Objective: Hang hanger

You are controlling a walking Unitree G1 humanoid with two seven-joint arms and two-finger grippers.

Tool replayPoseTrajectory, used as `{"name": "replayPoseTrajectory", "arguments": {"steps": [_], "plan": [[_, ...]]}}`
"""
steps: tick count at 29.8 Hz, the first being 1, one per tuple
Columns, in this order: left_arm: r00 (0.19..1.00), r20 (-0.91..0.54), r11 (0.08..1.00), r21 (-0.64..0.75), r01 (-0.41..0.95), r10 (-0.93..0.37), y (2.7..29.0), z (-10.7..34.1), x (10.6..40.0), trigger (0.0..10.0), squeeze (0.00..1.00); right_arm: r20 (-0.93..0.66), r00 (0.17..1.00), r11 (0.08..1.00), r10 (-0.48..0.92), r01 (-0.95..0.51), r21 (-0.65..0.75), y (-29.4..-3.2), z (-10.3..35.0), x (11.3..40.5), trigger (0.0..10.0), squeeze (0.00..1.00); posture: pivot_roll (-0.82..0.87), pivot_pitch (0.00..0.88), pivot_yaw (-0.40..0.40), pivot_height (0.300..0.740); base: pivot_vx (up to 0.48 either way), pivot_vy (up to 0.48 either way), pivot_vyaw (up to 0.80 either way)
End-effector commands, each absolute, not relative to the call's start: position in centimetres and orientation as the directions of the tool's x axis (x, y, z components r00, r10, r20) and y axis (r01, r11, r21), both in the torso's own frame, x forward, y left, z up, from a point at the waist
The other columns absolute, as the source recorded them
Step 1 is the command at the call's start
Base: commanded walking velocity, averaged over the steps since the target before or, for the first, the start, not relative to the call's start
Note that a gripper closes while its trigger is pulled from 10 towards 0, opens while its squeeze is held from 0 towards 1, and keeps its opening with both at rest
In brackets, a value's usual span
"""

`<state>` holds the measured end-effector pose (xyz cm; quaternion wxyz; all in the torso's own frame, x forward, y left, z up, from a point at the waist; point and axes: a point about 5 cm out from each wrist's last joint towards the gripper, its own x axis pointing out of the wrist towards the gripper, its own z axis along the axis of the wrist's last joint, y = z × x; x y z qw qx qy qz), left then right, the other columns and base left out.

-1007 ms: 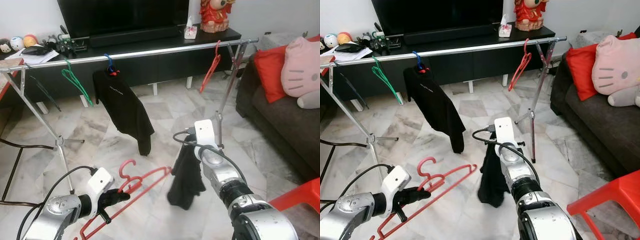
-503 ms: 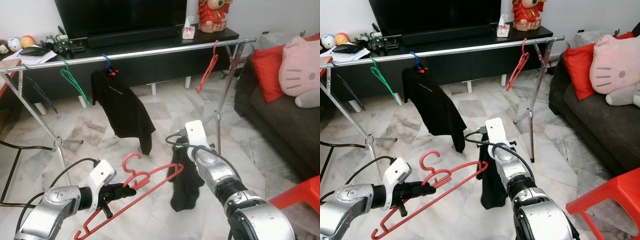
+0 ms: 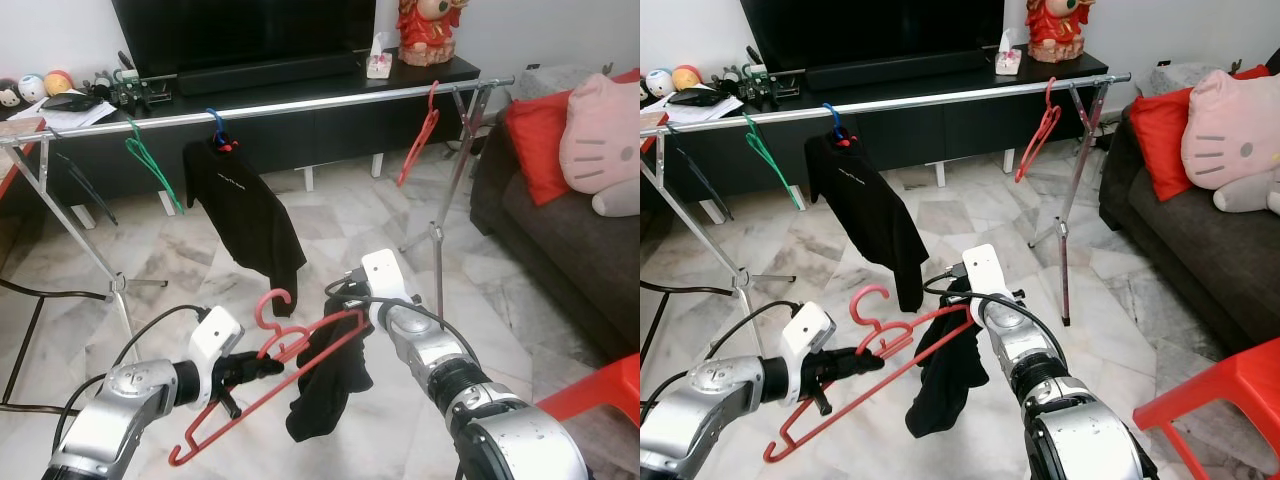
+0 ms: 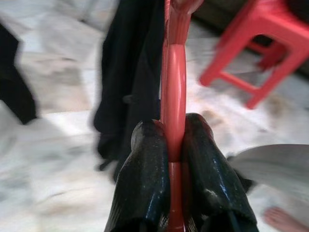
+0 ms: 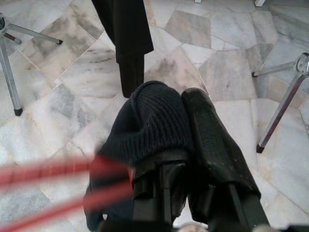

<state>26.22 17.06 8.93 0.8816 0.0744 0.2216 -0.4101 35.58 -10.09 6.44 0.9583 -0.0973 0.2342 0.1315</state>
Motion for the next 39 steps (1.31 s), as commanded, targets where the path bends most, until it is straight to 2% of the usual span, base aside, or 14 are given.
{"name": "replayPoseTrajectory", "arguments": {"steps": [1,2,6,15,26,39], "plan": [[0.613,-0.453,0.692,-0.013,0.721,-0.647,17.6,8.9,26.8,10.0,0.00,-0.446,0.870,0.948,0.210,-0.294,-0.126,-9.9,7.7,36.3,10.0,0.00,-0.06,0.000,0.062,0.740,0.000,0.000,0.00],[0.653,-0.456,0.731,0.008,0.683,-0.605,18.0,8.7,27.2,10.0,0.00,-0.444,0.872,0.948,0.208,-0.290,-0.127,-10.0,7.8,36.4,10.0,0.00,-0.06,0.000,0.061,0.740,0.000,0.000,0.00],[0.682,-0.456,0.760,0.016,0.649,-0.572,18.3,8.5,27.3,10.0,0.00,-0.437,0.876,0.951,0.203,-0.283,-0.126,-10.1,8.0,36.5,10.0,0.00,-0.06,0.000,0.060,0.740,0.000,0.000,0.00],[0.710,-0.415,0.780,0.002,0.625,-0.568,18.1,8.5,27.5,10.0,0.00,-0.424,0.878,0.948,0.222,-0.297,-0.119,-9.6,8.4,36.7,10.0,0.00,-0.06,0.000,0.060,0.740,0.000,0.000,0.00],[0.673,-0.393,0.747,-0.057,0.662,-0.626,17.4,8.7,27.1,10.0,0.00,-0.428,0.875,0.947,0.226,-0.300,-0.113,-9.7,8.3,36.6,10.0,0.00,-0.06,0.000,0.057,0.740,0.000,0.000,0.00],[0.674,-0.384,0.750,-0.079,0.657,-0.631,17.5,8.6,27.4,10.0,0.00,-0.429,0.855,0.939,0.292,-0.341,-0.040,-8.7,8.7,36.6,10.0,0.00,-0.06,0.000,0.058,0.740,0.000,0.000,0.00]]}}
